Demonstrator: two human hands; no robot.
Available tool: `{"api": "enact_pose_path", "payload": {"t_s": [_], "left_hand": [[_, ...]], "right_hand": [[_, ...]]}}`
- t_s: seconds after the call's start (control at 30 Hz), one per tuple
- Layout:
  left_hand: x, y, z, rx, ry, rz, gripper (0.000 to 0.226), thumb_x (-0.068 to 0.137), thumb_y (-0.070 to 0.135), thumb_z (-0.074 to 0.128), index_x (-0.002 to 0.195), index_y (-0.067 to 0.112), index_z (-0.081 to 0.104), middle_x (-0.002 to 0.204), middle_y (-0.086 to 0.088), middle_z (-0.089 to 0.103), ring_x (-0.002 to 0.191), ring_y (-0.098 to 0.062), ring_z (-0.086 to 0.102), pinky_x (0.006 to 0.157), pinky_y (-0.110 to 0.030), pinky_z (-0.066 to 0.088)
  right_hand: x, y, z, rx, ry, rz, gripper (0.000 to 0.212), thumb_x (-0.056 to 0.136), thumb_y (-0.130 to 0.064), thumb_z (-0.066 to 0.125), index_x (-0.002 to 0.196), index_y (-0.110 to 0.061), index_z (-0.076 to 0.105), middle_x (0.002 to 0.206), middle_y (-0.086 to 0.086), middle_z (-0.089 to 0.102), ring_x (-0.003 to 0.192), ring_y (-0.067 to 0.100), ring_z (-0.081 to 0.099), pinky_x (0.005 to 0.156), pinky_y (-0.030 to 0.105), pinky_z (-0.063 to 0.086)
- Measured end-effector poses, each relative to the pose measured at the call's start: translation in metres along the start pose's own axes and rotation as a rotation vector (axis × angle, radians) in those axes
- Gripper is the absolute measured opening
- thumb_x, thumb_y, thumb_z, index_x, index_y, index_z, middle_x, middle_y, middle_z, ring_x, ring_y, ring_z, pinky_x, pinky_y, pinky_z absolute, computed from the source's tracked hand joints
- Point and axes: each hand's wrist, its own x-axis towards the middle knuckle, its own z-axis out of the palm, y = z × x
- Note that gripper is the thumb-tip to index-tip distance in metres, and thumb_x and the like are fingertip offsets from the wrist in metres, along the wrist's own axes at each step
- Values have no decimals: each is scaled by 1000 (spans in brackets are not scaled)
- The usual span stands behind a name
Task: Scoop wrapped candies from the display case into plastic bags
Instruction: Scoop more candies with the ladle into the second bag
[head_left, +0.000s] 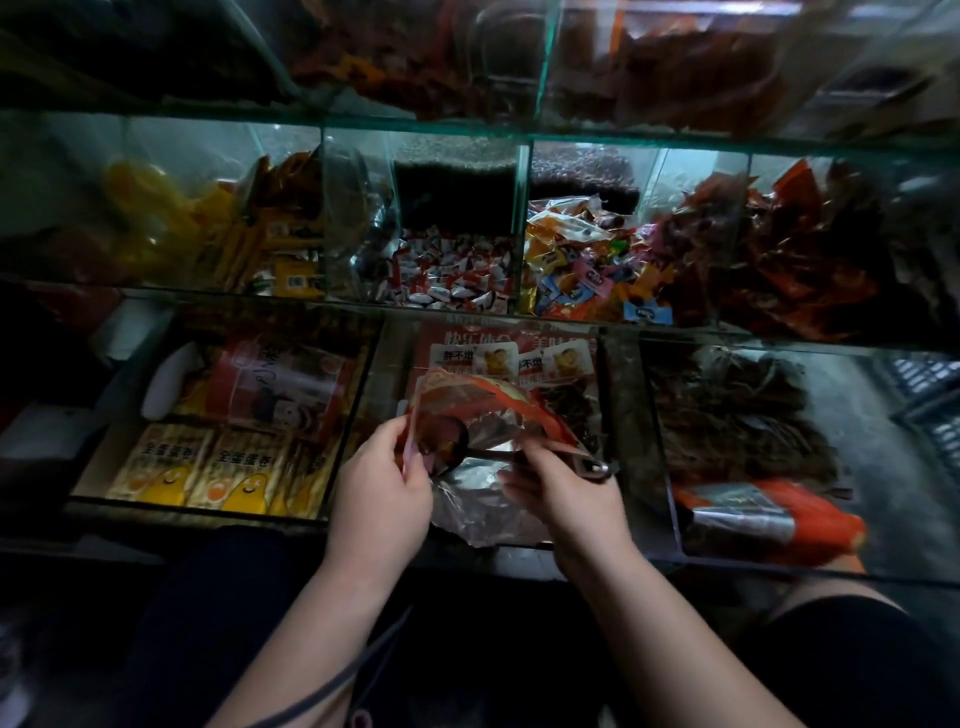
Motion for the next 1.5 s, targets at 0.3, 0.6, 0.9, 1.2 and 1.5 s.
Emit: {"api": "enact_pose_path", "payload": {"t_s": [0.3,0.6,0.9,1.2,1.5], "left_hand": [[-15,8,-5,219,81,106,45,93,16,65,137,19,55,135,8,50,126,-16,50,101,-29,41],[-16,29,55,266,-160,256,47,101,37,52,144,18,52,154,0,42,144,-17,33,118,-30,21],[2,19,73,359,-178,235,33,102,35,49,126,18,64,124,-3,62,120,-27,54,106,-43,41],[-4,36,56,243,-50,411,36,101,31,56,127,10,68,133,-4,63,128,-23,53,111,-44,41],[53,121,43,159,74,697,29,98,23,62,121,7,71,128,-7,66,125,-23,56,109,-47,43]], "right_hand": [[-45,-38,-56,49,41,-98,23,97,-22,68,102,1,69,86,22,77,81,40,77,64,36,63],[-74,-52,-85,87,22,-181,7,93,-16,72,91,-9,73,85,23,77,82,41,77,64,35,63],[-89,-64,-97,96,1,-214,14,88,-10,73,75,-15,78,80,26,75,77,43,76,60,34,62],[-111,-89,-92,101,-94,-299,9,64,-22,78,72,-18,79,79,20,76,76,41,77,58,31,61],[-110,-152,-77,214,-101,-445,26,92,-5,65,72,-18,74,73,11,76,72,29,78,57,25,60]]}}
